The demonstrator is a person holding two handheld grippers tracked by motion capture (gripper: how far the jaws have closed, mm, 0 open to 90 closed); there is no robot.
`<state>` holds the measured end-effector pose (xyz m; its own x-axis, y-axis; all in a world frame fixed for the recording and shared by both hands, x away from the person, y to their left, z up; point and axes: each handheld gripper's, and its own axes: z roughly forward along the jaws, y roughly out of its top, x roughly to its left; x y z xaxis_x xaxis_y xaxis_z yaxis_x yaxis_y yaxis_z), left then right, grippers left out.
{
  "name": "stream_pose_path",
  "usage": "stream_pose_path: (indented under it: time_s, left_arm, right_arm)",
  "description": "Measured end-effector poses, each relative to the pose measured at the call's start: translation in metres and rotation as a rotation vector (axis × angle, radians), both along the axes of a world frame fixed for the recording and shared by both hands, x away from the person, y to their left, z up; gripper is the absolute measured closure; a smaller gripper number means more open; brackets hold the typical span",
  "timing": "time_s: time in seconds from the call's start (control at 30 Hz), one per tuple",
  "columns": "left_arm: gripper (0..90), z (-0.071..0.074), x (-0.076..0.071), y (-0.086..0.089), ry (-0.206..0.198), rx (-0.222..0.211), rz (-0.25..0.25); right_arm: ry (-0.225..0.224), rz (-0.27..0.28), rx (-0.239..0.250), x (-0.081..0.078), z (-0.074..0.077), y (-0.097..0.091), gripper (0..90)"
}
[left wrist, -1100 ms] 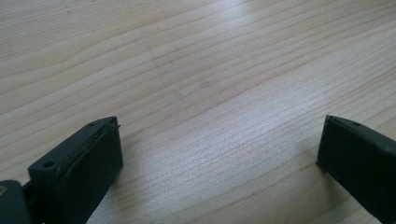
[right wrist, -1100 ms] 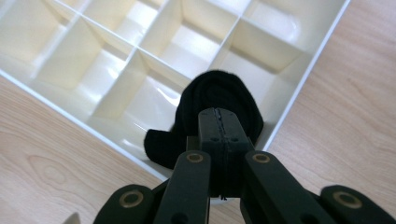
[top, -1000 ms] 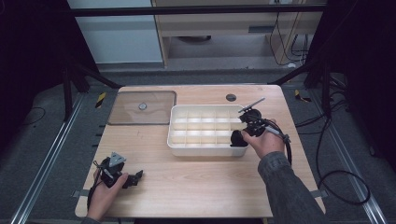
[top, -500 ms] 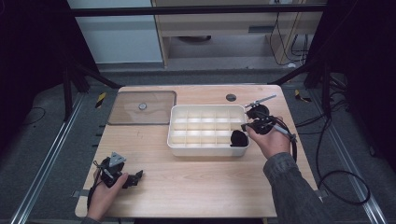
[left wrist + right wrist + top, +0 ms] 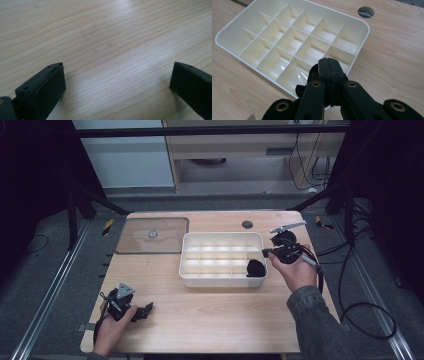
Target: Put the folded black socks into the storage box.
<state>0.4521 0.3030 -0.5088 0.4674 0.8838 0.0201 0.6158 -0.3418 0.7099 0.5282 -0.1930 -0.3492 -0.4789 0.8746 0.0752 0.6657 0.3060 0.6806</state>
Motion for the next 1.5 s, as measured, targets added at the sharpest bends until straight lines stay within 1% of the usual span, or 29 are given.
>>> stream_pose_path:
  time_s: [0.1, 0.4, 0.63, 0.87, 1.0, 1.2, 1.3, 1.5]
  left_arm:
    - [0.0, 0.0, 0.0, 0.0, 0.0, 0.0, 0.0]
    - [0.0, 0.0, 0.0, 0.0, 0.002, 0.005, -0.001]
    - [0.0, 0.0, 0.0, 0.0, 0.001, 0.003, -0.002]
    - [0.0, 0.0, 0.0, 0.0, 0.001, 0.003, -0.002]
    - [0.0, 0.0, 0.0, 0.0, 0.001, 0.003, -0.002]
    - [0.0, 0.0, 0.0, 0.0, 0.001, 0.003, -0.002]
    - [0.0, 0.0, 0.0, 0.0, 0.0, 0.002, 0.001]
    - [0.0, 0.0, 0.0, 0.0, 0.001, 0.002, 0.003]
  right_arm:
    - [-0.016, -0.001, 0.009, -0.002, 0.003, -0.002, 90.0]
    - [-0.035, -0.003, 0.022, -0.008, 0.005, -0.01, 90.0]
    - [-0.054, -0.013, 0.044, -0.015, 0.007, -0.018, 90.0]
    - [-0.057, -0.024, 0.066, -0.022, 0.007, -0.026, 89.5]
    - [-0.065, -0.024, 0.071, -0.024, 0.005, -0.032, 81.8]
    - [-0.063, -0.042, 0.092, -0.029, -0.004, -0.038, 68.4]
    - [-0.065, -0.05, 0.104, -0.031, -0.006, -0.042, 59.1]
    - [-0.086, -0.064, 0.116, -0.034, -0.005, -0.046, 49.8]
